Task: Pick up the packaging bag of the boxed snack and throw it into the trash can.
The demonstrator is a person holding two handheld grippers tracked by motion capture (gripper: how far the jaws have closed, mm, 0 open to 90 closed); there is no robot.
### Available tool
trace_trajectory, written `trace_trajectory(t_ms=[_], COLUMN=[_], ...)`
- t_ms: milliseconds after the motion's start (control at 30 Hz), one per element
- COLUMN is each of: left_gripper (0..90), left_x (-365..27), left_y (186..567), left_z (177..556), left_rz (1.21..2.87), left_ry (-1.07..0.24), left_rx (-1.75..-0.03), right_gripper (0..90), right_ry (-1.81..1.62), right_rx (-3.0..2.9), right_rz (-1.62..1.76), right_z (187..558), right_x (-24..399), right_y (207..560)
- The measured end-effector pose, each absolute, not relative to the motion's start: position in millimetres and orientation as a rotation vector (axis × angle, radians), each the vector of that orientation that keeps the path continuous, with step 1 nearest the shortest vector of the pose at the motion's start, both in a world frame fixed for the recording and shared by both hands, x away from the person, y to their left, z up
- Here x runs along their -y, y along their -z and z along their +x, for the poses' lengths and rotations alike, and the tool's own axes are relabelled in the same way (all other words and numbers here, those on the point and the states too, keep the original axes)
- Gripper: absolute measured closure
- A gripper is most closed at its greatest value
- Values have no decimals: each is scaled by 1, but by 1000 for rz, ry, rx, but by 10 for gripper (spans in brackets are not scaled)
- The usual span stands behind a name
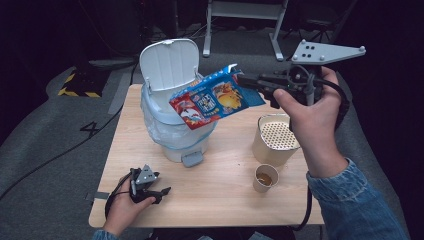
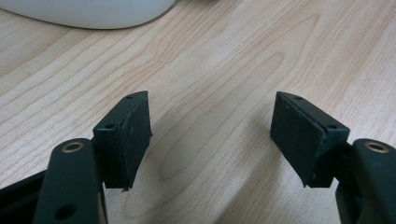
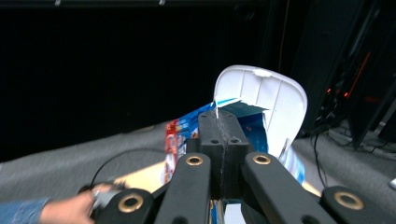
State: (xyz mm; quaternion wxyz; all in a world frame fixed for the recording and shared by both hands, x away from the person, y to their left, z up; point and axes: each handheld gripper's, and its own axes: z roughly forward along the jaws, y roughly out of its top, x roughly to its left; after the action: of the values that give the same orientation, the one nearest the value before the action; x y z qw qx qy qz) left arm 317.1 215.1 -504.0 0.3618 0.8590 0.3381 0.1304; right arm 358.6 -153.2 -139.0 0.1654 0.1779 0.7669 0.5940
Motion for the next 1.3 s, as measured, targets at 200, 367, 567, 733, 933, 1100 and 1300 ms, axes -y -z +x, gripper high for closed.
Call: trace_trajectory(t_ms=[200,367,567,733,933,1100,1300], left_gripper=[294,294,294,294,293,293,293], left_x=[-215,-215,-215,-215,-215,-215,-215], left_y=[504,504,504,504,504,504,504], left_z=[317,317,317,317,317,317,317], left_rz=[2213,2213,2213,2212,2213,2212,2212], left_ry=[-338,-335,-335,-335,-333,-334,-334], left_rx=[-871,-870,-871,-871,-870,-871,-871], right_gripper=[900,900,900,900,900,900,900], right_ry=[-1649,-1618,-1633,-1612,-1532,-1510,-1482], right_rx=[-2150,-2149,-2100,-2097,-2142,-2165,-2222], right_rz=[506,498,507,502,512,514,487], right_z=[378,394,402,405,417,426,435], right_x=[137,121,114,109,103,98,86], right_y=[142,151,154,155,165,172,181])
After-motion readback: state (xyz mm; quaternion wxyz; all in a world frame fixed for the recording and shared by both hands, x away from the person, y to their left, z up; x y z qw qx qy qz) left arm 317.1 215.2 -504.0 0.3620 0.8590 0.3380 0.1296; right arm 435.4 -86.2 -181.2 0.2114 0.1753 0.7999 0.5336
